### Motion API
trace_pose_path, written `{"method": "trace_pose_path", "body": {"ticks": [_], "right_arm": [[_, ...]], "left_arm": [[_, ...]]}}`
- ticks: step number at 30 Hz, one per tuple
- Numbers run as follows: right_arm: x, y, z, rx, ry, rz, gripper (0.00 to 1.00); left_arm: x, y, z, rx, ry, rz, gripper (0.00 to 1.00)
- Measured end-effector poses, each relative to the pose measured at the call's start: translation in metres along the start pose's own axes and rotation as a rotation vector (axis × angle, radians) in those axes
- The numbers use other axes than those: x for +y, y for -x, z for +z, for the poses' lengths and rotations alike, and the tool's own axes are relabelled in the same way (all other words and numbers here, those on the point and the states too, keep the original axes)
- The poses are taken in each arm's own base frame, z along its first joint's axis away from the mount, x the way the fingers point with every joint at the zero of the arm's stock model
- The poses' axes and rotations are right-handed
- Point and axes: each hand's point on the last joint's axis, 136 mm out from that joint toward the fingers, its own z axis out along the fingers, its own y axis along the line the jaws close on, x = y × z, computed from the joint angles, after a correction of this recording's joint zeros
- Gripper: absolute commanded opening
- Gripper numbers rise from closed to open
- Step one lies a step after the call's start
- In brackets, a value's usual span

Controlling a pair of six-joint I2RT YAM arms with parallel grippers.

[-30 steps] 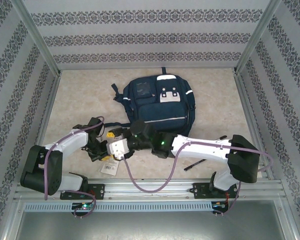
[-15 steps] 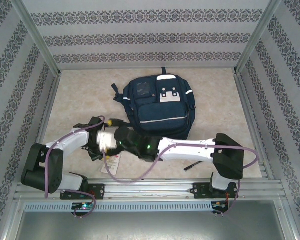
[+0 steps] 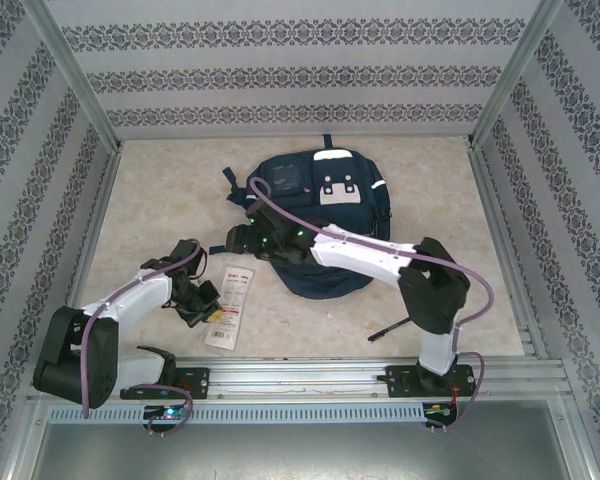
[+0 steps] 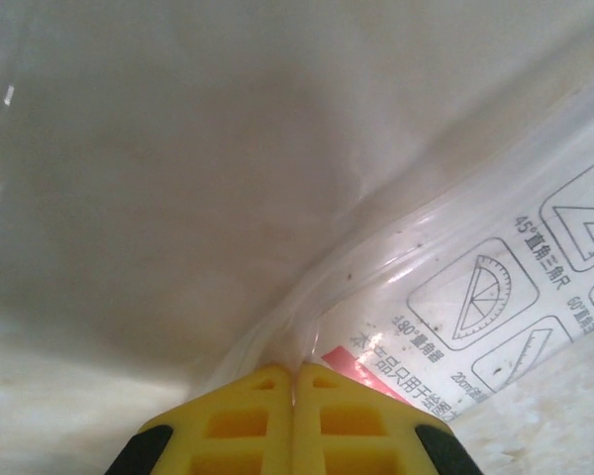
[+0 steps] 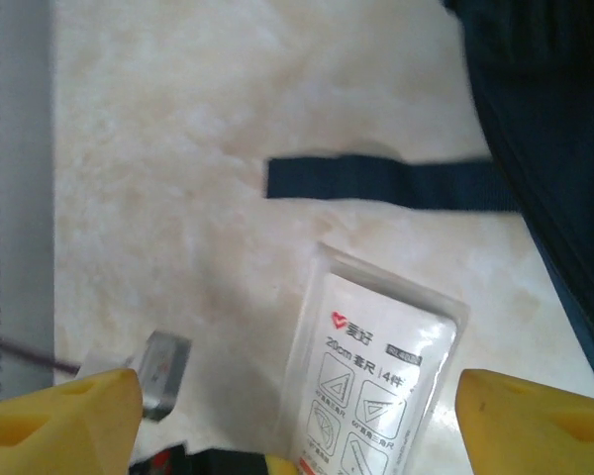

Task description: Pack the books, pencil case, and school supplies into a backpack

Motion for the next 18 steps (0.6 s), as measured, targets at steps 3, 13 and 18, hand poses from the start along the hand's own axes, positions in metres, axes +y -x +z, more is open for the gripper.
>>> {"method": "trace_pose_path", "body": {"ticks": [3, 13, 18], "right_arm": [[-0.026, -0.018, 0.025, 0.095, -0.066, 0.163, 0.83], [-0.040, -0.060, 0.057, 0.289, -0.089, 0.321, 0.74], [-0.044, -0.057, 0.055, 0.297, -0.096, 0.285, 0.75]], "left_arm": [[-0.010, -0.002, -0.001, 0.012, -0.054, -0.028, 0.00], [-0.077, 0.001, -0.016, 0.024, -0.356, -0.001, 0.00], [-0.078, 0.002, -0.019, 0.022, -0.368, 0.000, 0.21]]}}
